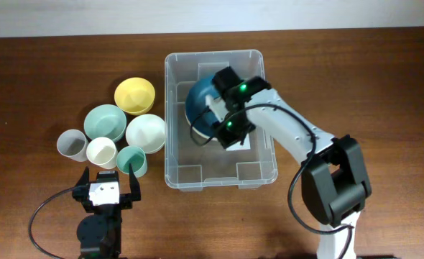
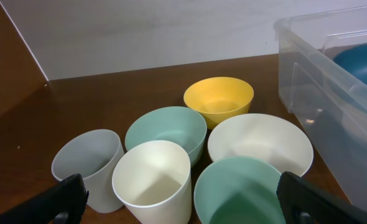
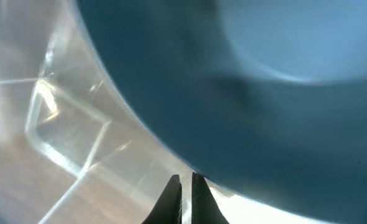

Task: Pack container
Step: 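Press the blue bowl down, open and withdraw the right gripper, then move the left gripper to the grey cup and grasp it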

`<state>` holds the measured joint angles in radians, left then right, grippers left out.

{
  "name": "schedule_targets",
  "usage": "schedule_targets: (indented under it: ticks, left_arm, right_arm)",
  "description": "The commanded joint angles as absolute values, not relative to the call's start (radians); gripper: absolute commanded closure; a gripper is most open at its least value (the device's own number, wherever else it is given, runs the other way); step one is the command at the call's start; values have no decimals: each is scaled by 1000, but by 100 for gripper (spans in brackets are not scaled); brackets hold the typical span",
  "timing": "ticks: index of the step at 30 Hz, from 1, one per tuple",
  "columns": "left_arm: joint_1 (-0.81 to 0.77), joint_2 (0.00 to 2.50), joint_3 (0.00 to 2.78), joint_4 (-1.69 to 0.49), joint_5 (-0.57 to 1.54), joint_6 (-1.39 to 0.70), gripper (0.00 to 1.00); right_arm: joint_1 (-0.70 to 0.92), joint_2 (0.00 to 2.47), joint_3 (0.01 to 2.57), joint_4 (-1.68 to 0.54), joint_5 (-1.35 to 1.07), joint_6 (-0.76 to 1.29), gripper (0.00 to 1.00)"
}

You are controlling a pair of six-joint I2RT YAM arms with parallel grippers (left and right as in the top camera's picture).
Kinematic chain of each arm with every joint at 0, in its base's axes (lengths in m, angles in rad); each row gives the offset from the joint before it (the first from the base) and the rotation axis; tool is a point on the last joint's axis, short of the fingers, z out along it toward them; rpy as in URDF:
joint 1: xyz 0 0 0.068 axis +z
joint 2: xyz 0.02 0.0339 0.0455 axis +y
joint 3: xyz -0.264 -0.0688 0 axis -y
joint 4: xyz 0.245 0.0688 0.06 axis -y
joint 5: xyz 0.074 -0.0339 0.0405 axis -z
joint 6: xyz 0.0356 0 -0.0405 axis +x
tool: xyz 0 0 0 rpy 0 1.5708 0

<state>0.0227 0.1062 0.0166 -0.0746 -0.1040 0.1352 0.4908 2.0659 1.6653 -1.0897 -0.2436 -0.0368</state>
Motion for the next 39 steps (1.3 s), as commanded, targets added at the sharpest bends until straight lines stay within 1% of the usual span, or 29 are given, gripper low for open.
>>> schedule_targets:
  ticks: [1, 5, 10, 14, 17, 18, 19, 20, 21, 27, 32, 39]
  left_arm:
    - [22, 102, 9, -72, -93, 148, 1]
    - [22, 102, 9, -72, -93, 148, 0]
    - [22, 102, 9, -72, -93, 148, 1]
    - [22, 102, 9, -72, -93, 148, 1]
    - [22, 102, 9, -73, -93, 148, 1]
    - [22, 102, 9, -72, -93, 148, 1]
    - [22, 102, 9, -72, -93, 148, 1]
    - [22, 102, 9, -72, -93, 148, 1]
    - [22, 102, 9, -72, -93, 148, 1]
    - [22, 102, 9, -72, -93, 148, 1]
    - [22, 102, 9, -72, -93, 148, 1]
    - [22, 102, 9, -72, -93, 148, 1]
  right_arm:
    - [448, 2072, 1682, -1101, -303, -6, 96]
    - [415, 2066, 1742, -1107, -415, -6, 96]
    - [371, 2064, 1934, -1102, -403, -6, 96]
    - [316, 2064, 2135, -1110, -300, 16, 96]
    - [256, 2064, 2246, -1126, -134, 92, 87]
    - [225, 2064, 2281, -1132, -77, 99, 71]
    - [198, 2064, 2304, -1134, -38, 99, 52]
    - [169, 2064, 2325, -1133, 0, 99, 24]
    - [133, 2064, 2347, -1132, 43, 98, 1]
    - [-66, 2064, 2385, -1059, 207, 79, 1]
    - [-219, 2064, 2384, -1012, 207, 80, 1]
    - [-352, 2065, 2383, -1013, 207, 80, 1]
